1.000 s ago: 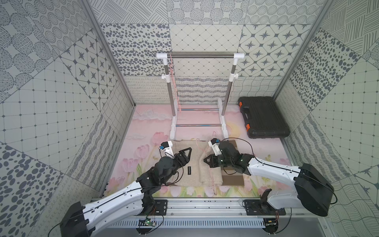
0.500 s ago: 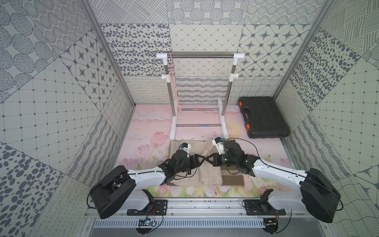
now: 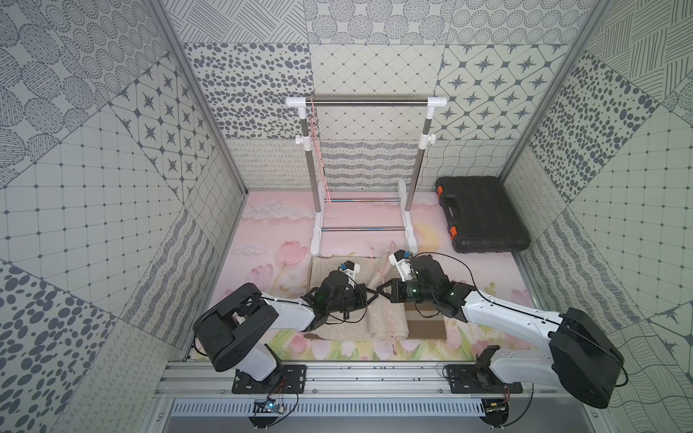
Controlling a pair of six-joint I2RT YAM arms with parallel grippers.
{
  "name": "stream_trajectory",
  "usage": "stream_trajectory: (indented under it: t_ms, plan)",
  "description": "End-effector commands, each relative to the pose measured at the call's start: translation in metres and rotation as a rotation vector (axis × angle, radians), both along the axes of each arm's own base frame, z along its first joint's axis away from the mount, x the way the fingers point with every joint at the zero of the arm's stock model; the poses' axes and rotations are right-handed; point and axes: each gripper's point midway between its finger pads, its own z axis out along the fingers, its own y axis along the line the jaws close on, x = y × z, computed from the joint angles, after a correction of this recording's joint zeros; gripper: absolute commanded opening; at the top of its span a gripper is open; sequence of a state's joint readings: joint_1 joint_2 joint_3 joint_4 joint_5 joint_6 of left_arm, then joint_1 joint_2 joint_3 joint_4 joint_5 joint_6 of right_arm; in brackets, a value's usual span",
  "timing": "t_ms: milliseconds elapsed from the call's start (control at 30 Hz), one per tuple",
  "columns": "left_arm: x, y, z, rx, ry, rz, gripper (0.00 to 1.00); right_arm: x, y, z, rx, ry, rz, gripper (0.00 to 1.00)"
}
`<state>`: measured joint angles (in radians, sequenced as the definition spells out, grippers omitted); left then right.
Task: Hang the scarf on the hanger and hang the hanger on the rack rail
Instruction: Pick up the hanger at the center of the board.
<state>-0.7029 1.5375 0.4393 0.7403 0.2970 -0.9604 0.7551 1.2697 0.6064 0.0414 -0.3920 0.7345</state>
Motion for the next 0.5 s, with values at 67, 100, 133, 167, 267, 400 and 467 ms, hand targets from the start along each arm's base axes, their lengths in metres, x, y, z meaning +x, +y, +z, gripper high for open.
stream_trajectory:
  t_ms: [67,100,133,167,267,400,467]
  plan:
    - [0.015,0.027,0.048,0.053,-0.064,0.051,0.00,-0.005,-0.006,0.006,0.008,-0.006,-0.001,0.00]
    - [0.015,0.038,0.055,0.086,-0.050,0.062,0.00,-0.007,-0.006,0.008,0.008,-0.007,0.003,0.00]
    - [0.014,0.050,0.060,0.107,-0.030,0.072,0.00,-0.006,-0.006,0.010,0.013,-0.010,0.002,0.00]
    - [0.014,0.062,0.064,0.123,-0.011,0.084,0.00,-0.006,-0.005,0.013,0.024,-0.017,0.003,0.00]
    - [0.002,0.093,0.057,0.207,0.080,0.080,0.00,-0.004,-0.001,0.015,0.041,-0.020,0.009,0.00]
    - [-0.004,0.129,0.037,0.276,0.177,0.145,0.00,0.002,0.005,0.018,0.078,-0.033,-0.022,0.00]
    - [-0.005,0.144,0.028,0.304,0.204,0.183,0.00,0.004,0.005,0.016,0.081,-0.040,-0.038,0.00]
